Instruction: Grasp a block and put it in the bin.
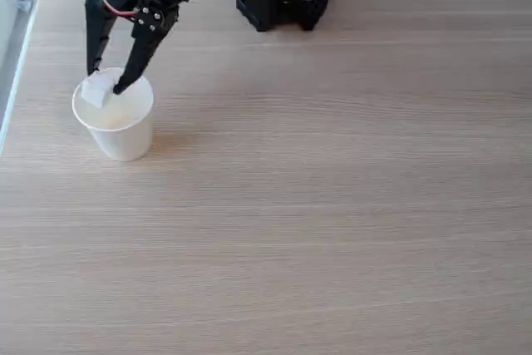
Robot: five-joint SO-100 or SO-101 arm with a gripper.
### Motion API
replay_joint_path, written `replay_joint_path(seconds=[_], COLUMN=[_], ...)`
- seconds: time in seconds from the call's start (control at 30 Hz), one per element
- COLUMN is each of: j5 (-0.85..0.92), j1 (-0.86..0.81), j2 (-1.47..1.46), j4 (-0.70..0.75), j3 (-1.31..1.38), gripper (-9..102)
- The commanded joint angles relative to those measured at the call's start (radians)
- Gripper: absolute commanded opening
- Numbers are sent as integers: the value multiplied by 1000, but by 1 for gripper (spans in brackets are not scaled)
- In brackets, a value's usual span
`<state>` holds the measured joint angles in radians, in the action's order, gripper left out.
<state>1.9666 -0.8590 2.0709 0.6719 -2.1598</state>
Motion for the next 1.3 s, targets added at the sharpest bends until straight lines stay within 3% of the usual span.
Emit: replay_joint_path(seconds=[0.0,0.27,0.63,0.87,1.13,1.27], j5=[23,38,-40,-222,-301,-325], j1=[6,35,123,399,796,865], j2=[41,64,265,583,985,1112], j4=[6,21,37,126,503,552], j3=[18,8,-107,-284,-565,-733], gripper=[20,19,0,0,0,0])
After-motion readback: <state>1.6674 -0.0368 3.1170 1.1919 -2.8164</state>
